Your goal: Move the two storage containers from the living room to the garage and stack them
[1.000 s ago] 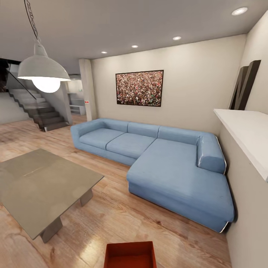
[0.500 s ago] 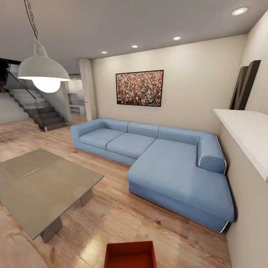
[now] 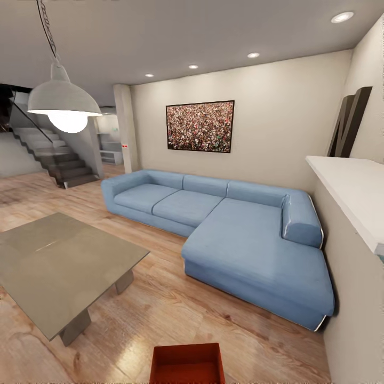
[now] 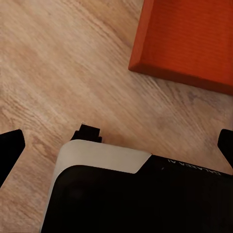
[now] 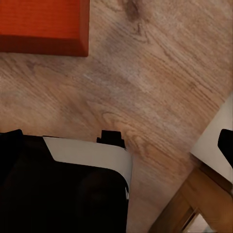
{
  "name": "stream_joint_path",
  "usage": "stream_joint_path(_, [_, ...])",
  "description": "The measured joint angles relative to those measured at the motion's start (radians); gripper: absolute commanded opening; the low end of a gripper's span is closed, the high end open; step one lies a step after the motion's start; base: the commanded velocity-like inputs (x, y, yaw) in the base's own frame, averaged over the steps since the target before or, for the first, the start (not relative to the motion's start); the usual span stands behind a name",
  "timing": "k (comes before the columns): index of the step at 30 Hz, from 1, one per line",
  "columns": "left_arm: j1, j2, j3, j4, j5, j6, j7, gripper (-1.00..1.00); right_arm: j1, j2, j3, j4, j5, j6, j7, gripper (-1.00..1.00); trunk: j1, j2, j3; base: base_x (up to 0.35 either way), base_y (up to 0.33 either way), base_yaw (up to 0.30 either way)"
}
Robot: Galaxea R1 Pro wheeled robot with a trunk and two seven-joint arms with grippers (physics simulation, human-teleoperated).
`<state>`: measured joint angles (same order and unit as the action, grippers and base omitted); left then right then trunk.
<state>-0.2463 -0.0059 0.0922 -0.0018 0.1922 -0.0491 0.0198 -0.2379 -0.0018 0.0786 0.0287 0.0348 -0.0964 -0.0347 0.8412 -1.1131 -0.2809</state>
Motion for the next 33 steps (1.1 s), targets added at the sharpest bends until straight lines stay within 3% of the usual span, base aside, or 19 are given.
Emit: stream_joint_path(33, [0.000, 0.000, 0.000, 0.000, 0.000, -0.001, 0.000, 1.00, 0.000, 0.002, 0.000, 0.000, 0.000, 0.000, 0.000, 1.00, 0.000, 0.000, 0.000, -0.026, 0.010, 0.000])
